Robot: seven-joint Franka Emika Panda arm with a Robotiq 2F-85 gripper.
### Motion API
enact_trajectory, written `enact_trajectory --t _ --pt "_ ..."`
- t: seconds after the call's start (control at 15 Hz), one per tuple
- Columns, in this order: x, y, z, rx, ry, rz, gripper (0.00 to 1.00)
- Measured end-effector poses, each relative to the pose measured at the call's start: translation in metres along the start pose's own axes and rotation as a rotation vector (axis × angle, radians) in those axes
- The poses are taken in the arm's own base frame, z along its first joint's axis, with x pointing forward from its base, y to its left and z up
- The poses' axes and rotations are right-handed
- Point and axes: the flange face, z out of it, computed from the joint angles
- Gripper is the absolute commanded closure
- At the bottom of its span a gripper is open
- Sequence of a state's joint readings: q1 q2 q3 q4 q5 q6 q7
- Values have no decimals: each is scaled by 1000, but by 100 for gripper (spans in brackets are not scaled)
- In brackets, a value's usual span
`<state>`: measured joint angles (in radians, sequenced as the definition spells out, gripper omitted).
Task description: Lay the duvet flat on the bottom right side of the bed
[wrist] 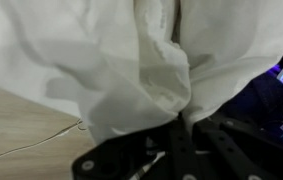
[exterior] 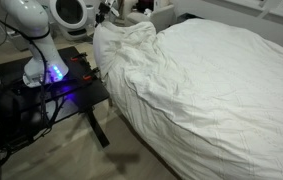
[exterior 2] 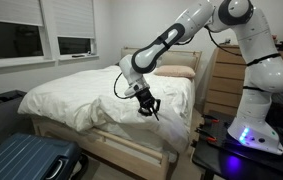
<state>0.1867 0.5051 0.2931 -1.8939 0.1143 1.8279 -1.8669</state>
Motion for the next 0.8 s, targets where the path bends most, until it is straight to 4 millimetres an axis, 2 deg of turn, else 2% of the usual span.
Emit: enact_trajectory --t 0.2,0.4,0.8 --pt "-10 16 30 25 28 -16 99" --pt "-19 31 68 42 53 -29 99" --pt "-22 56 142 59 97 -40 99"
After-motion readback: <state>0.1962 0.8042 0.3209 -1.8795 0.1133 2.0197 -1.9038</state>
